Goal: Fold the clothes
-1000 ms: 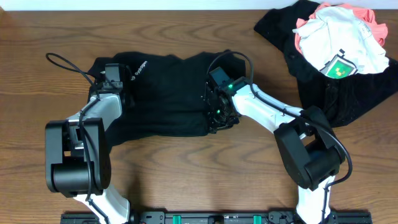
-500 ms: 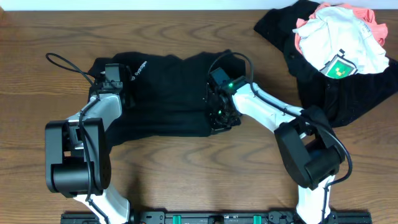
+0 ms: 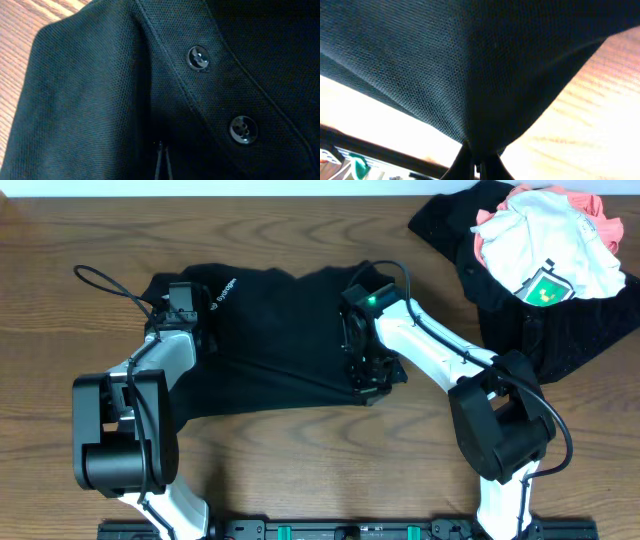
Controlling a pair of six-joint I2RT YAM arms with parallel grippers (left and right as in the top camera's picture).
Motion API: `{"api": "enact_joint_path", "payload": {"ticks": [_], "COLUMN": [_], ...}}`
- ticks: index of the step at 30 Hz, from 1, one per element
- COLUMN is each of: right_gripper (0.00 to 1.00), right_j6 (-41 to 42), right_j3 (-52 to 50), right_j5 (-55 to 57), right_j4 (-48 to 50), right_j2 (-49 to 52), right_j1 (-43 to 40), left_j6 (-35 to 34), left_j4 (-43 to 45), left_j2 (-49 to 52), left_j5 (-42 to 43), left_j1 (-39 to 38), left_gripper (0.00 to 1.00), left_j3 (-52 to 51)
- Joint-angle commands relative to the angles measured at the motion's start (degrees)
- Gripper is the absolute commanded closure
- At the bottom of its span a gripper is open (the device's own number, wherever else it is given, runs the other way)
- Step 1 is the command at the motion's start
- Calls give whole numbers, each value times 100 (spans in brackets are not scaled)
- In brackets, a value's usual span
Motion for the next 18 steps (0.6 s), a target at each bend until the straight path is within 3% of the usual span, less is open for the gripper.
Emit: {"api": "enact_joint_path", "payload": {"ticks": [1, 9, 18], "right_gripper": [99, 99, 99], "right_j6": [-90, 7, 955], "right_j3": [74, 74, 76], "right_j5": [236, 358, 1515], "right_j4": [-205, -949, -1469], "right_j2": [17, 17, 17], "right_j1": [-37, -37, -37], "left_j6": [-70, -72, -72], "left_j4": [-227, -227, -227], "left_j2": [192, 192, 192], "left_j5": [162, 160, 160], "left_j1": [-7, -7, -7], "left_gripper": [94, 94, 94], "left_j3": [-275, -275, -275]}}
